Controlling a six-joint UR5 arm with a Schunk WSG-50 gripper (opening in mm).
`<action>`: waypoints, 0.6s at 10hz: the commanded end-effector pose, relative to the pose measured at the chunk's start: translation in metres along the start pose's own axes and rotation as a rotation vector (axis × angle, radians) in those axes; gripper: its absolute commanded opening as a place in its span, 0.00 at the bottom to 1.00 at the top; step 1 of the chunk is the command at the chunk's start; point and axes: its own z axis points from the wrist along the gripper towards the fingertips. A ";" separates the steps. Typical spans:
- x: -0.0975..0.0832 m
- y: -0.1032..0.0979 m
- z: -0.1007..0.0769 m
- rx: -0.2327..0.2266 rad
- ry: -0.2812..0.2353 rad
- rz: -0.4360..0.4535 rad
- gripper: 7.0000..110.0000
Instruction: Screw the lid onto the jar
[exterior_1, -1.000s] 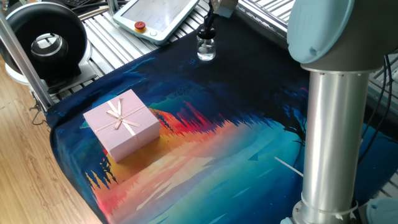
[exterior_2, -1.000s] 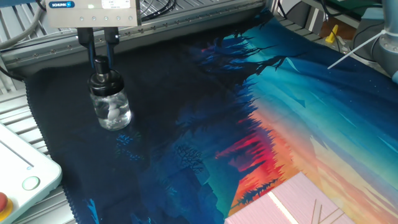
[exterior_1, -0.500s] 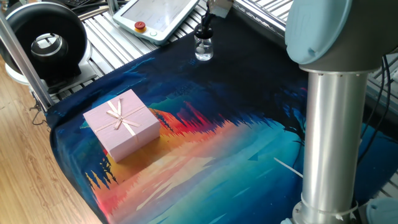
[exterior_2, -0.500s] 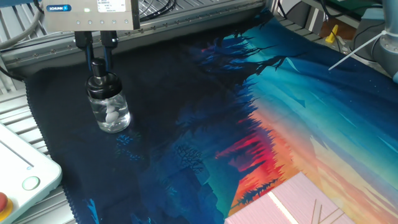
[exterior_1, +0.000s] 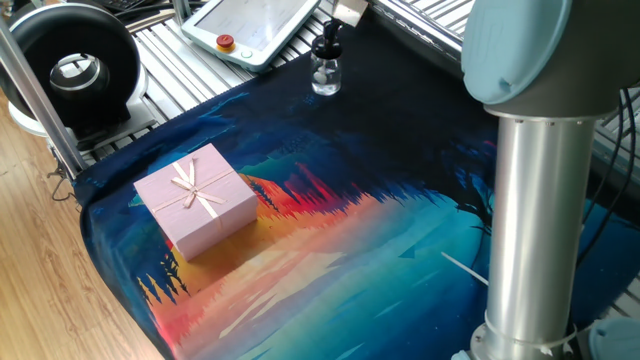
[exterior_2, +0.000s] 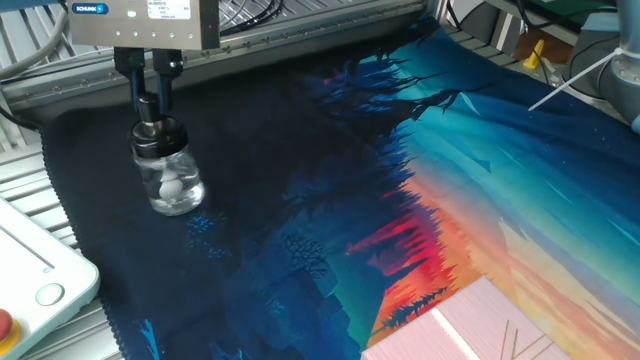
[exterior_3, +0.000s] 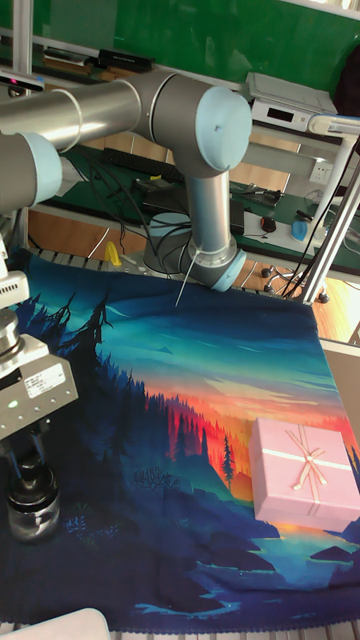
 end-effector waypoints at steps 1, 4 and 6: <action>-0.006 0.000 0.002 0.014 -0.028 0.102 0.00; -0.004 -0.002 0.001 0.027 -0.020 0.143 0.00; 0.004 -0.004 -0.006 0.045 0.005 0.169 0.00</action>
